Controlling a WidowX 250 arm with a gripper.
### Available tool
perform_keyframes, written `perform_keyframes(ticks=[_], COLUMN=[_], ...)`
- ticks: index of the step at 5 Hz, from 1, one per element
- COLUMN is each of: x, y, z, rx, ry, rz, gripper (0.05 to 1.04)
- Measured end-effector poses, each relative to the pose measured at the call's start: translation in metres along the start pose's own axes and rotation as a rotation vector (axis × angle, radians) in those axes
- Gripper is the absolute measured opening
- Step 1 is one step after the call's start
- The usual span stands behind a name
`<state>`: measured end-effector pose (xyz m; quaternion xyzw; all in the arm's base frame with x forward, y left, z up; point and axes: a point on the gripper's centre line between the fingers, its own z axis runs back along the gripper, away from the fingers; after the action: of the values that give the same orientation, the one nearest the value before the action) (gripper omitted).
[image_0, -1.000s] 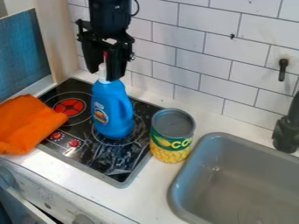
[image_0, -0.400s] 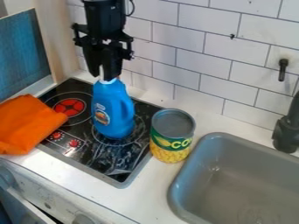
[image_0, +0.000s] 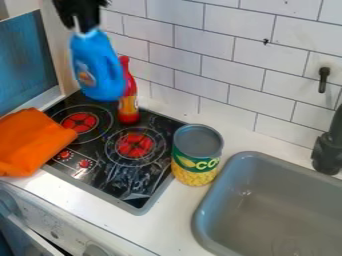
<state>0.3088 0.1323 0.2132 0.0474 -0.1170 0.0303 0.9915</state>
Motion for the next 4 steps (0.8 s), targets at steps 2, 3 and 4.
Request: perform_keyframes(ticks=[2,3,4], x=[0.019,0.017,0.018], y=[0.056,0.077,0.080], z=[0.011,-0.007,-0.021], rx=[0.070,0.090,0.070], ry=[0.016,0.111,0.153], rz=[-0.062,-0.044,-0.030], gripper=[0.412,0.412,0.412])
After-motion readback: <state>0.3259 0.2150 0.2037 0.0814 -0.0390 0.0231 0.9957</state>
